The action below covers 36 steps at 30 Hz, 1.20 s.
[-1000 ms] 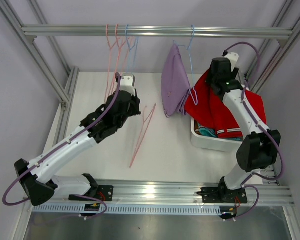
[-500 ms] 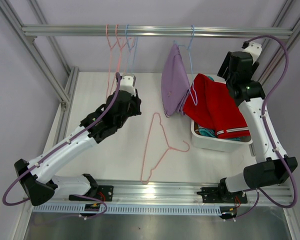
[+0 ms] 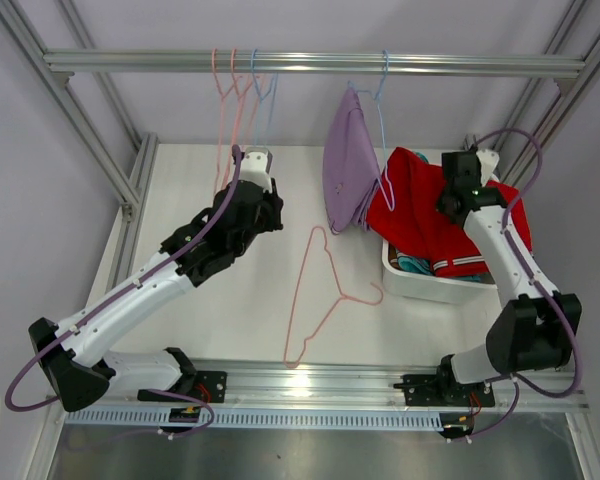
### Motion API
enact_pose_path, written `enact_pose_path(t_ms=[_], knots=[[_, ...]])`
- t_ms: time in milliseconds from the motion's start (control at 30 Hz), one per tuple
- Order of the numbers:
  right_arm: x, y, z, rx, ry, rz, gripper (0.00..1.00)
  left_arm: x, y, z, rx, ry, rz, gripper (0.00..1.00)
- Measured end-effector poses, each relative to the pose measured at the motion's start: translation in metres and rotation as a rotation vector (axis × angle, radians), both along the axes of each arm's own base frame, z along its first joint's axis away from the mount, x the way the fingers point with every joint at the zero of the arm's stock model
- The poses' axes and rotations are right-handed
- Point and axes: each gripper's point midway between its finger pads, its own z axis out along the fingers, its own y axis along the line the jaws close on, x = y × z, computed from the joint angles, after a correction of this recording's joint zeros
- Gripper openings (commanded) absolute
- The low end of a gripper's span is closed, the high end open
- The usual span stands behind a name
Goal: Remove the trousers from the hanger
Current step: Place the trousers in the bin.
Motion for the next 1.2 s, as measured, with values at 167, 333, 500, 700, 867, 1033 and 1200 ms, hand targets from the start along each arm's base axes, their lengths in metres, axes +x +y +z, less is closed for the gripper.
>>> enact_pose_path(t_ms=[167,333,500,700,867,1033,1200], knots=[[-0.005,-0.006,-0.095,0.061,0.171,-0.057,0.0,0.0,-0.001,0.0,-0.001,0.001,-0.005,0.29],[0.001,-0.009,-0.107,0.081,0.185,-0.074,0.0,-0.002,-0.004,0.0,-0.003,0.003,-0.018,0.35],[-0.002,-0.007,-0.093,0.107,0.191,-0.074,0.0,-0.003,-0.004,0.0,-0.001,0.003,-0.023,0.42],[-0.009,-0.004,-0.046,0.132,0.192,-0.056,0.04,-0.004,-0.005,0.0,0.01,-0.001,-0.036,0.51],[-0.025,0.007,0.01,0.179,0.068,-0.004,0.14,-0.005,-0.006,0.001,0.021,-0.006,-0.054,0.58],[-0.047,0.026,0.044,0.248,-0.053,0.089,0.26,-0.014,-0.015,0.01,0.068,-0.027,-0.11,0.64],[-0.066,0.037,0.043,0.282,-0.065,0.154,0.34,-0.044,-0.053,0.021,0.109,-0.039,-0.253,0.64]])
